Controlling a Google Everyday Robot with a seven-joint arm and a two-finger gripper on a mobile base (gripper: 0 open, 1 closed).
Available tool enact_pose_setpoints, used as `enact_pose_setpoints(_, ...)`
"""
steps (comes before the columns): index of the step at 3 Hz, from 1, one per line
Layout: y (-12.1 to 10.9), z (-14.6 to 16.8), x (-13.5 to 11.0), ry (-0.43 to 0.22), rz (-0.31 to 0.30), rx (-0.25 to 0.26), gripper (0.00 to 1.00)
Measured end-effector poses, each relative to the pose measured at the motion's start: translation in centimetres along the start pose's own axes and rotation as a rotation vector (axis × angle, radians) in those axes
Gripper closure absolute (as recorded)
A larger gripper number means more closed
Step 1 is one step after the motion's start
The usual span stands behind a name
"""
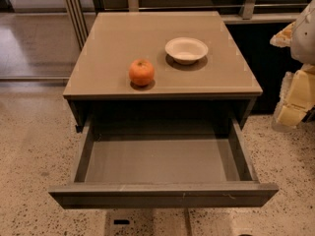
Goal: Place orange into top drawer
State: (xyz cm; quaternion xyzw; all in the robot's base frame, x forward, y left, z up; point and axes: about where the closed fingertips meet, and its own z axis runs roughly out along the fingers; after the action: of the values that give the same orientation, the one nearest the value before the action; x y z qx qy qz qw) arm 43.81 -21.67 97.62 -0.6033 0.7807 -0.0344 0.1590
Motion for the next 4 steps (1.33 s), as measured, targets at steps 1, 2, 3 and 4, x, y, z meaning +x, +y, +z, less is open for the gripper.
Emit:
enact_pose_setpoints(1,0.0,0.0,0.0,-0.001,0.000,0.002,0.00)
enact_pose_setpoints(2,-1.8,0.5,-1.5,-0.068,0.008,0.034,0.00)
enact_pose_setpoints(3,-4.7,2.3,-4.4,-0.197,0.021,0.070,0.00)
enact_pose_setpoints(4,-7.5,4.9,-7.4,-0.355,0.041,0.084,0.00)
